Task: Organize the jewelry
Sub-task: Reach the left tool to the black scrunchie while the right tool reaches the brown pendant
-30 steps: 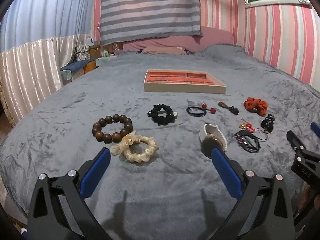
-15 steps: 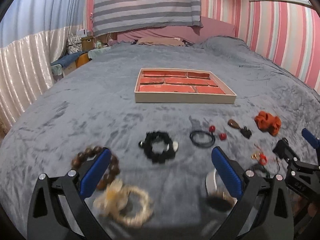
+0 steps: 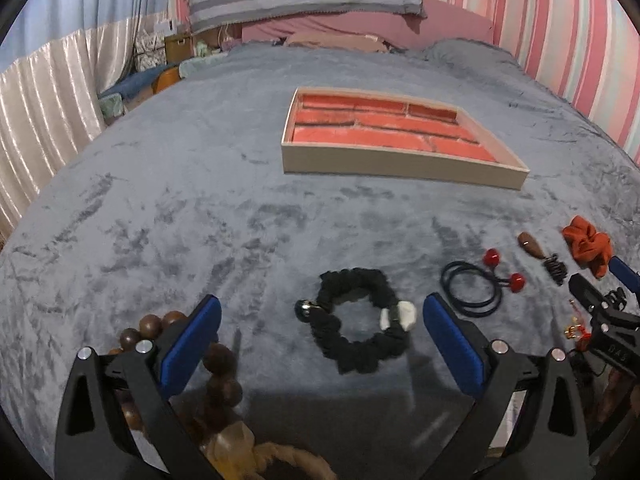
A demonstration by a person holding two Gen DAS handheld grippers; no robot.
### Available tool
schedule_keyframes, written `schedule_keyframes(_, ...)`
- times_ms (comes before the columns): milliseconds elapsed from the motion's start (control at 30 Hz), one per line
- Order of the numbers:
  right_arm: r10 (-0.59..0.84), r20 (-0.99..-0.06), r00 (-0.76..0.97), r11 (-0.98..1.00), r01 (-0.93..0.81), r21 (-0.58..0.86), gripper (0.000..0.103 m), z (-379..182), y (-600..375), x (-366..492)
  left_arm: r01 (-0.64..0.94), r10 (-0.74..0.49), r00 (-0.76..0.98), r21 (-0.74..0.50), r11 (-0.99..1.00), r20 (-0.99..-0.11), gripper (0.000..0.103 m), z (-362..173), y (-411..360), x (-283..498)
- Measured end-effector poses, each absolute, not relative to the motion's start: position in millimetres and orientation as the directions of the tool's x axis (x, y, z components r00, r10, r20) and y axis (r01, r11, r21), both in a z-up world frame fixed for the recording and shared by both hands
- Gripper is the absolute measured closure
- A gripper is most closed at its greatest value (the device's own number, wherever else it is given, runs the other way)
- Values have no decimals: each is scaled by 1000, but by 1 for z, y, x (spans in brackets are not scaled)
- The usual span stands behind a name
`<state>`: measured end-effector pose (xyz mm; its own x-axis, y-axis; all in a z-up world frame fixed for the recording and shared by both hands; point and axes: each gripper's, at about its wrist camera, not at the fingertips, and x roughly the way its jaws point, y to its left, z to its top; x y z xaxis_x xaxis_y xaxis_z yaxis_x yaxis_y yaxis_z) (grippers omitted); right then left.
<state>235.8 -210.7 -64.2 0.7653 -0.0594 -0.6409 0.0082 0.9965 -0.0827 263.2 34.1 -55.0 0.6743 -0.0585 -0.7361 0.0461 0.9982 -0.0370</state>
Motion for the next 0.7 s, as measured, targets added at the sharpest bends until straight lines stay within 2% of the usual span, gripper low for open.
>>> schedule_keyframes(33,-62,-648,759,996,7,-87,6,-66,-211,240,47,-62,667,-42,998,-742,5,-58,36,266)
schedule_keyframes(233,-35,-704,709,998,-14,-64,29,-81,-216,256,67,-56,662,-16,998,-747,7,-64,35,273)
schedule_keyframes(367,-15,-721,693,998,-36,-54,42,-86,-214,263,82,-67,626,-21,996,-777,26,-75,34,280)
schedule_keyframes(433,-8,-723,691,998,-43,-52,46,-86,-213,265,80,-72,606,-29,996,-793,30,-80,35,284)
schedule_keyframes(633,25,-743,669,997,-67,-27,53,-89,-213,272,83,-65,608,-19,996,-792,31,-84,33,288)
schedule_keyframes(700,29,-745,667,997,-71,-24,56,-89,-212,274,87,-67,609,-18,996,-790,36,-84,32,288)
